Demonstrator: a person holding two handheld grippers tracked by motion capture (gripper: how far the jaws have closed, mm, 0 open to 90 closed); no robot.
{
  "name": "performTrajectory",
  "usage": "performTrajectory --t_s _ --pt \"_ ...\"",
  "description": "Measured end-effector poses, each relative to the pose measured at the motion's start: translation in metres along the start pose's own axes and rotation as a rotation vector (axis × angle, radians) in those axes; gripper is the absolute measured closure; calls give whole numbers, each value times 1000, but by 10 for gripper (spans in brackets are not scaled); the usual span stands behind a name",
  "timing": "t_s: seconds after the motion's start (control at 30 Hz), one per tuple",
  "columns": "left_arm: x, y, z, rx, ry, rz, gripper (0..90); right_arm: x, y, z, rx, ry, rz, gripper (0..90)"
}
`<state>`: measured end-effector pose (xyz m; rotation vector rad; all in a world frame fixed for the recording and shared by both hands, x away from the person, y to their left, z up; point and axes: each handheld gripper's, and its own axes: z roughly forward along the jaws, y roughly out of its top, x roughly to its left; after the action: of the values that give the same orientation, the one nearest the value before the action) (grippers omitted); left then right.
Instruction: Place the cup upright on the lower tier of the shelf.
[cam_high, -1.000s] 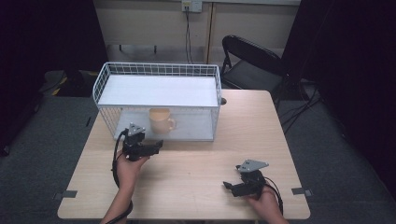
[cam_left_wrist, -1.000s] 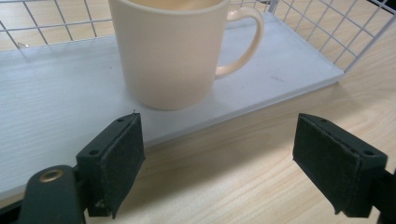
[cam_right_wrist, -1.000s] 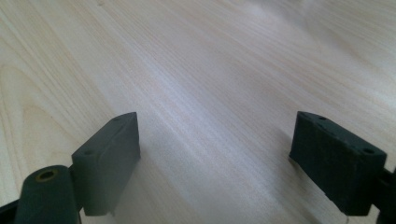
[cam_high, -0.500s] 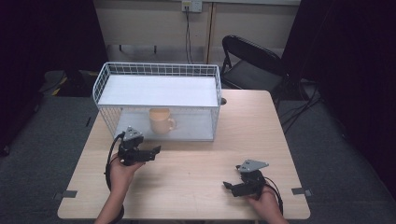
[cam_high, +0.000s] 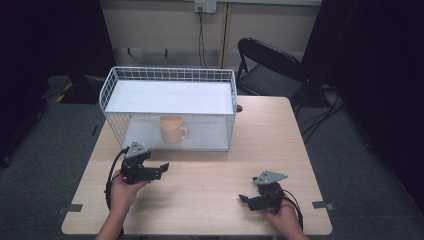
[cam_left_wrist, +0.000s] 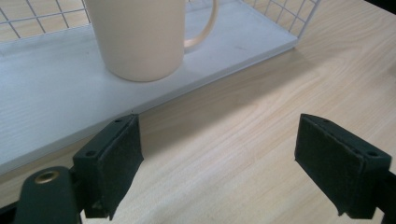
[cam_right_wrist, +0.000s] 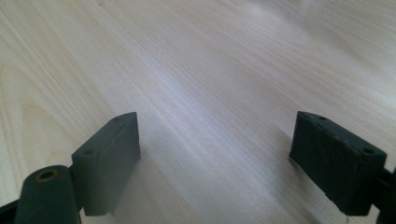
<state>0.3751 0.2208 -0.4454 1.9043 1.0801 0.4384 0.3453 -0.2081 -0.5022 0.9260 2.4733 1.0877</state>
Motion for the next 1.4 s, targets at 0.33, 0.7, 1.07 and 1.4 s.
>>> performTrajectory --t_s 0.33,0.7,1.07,1.4 --pt "1 -11 -7 26 -10 20 149 0 0 0 0 0 0 149" --pt "3 -24 -18 41 -38 -3 152 0 0 0 0 0 0 149" --pt "8 -36 -27 63 -36 16 156 0 0 0 0 0 0 149" --pt "13 -49 -31 87 -34 26 158 0 0 0 0 0 0 149"
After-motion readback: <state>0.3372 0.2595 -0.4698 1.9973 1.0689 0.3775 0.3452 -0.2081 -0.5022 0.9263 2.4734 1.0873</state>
